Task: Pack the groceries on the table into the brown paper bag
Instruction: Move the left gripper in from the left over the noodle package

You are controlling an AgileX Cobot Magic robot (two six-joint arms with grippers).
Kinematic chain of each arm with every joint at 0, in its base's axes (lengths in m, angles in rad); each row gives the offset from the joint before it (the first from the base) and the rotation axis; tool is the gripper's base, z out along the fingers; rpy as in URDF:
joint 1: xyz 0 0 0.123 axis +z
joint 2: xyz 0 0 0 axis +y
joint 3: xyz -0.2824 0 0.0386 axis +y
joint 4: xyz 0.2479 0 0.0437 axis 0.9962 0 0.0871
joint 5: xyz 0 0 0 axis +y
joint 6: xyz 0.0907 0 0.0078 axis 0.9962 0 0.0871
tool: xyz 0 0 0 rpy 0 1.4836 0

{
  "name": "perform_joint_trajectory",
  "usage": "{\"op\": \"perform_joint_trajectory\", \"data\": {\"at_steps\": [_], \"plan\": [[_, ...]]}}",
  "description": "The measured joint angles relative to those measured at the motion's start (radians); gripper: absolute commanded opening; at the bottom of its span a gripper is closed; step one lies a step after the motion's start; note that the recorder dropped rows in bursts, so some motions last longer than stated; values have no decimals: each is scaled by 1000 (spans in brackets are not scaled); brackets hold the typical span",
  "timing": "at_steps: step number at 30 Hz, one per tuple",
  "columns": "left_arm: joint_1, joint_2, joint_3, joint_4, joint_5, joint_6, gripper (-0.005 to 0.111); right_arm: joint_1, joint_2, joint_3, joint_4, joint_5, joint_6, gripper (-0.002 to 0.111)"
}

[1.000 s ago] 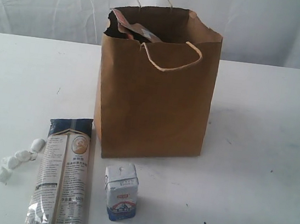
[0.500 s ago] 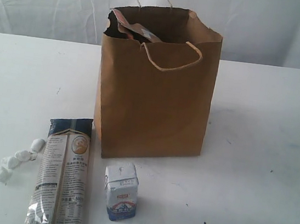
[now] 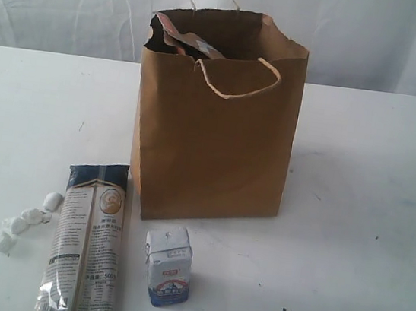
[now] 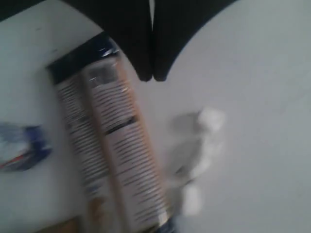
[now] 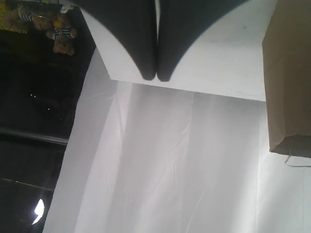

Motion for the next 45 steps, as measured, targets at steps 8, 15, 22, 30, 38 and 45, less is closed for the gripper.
{"op": "perform_joint_trajectory", "data": {"at_steps": [8, 15, 22, 30, 38, 45], "plan": [[-110, 103, 43, -245, -228, 156, 0, 0, 0, 27, 0, -13, 132, 0], [-277, 215, 58, -230, -333, 210, 0, 0, 0, 27, 0, -18, 148, 0], [-296, 217, 58, -221, -384, 212, 0, 0, 0, 27, 0, 7, 201, 0], [-296, 217, 58, -209, -596, 212, 0, 0, 0, 27, 0, 53, 232, 0], [-296, 217, 58, -209, -611, 197, 0, 0, 0, 27, 0, 54, 233, 0], [-296, 217, 58, -209, -572, 180, 30, 0, 0, 27, 0, 55, 233, 0]]}}
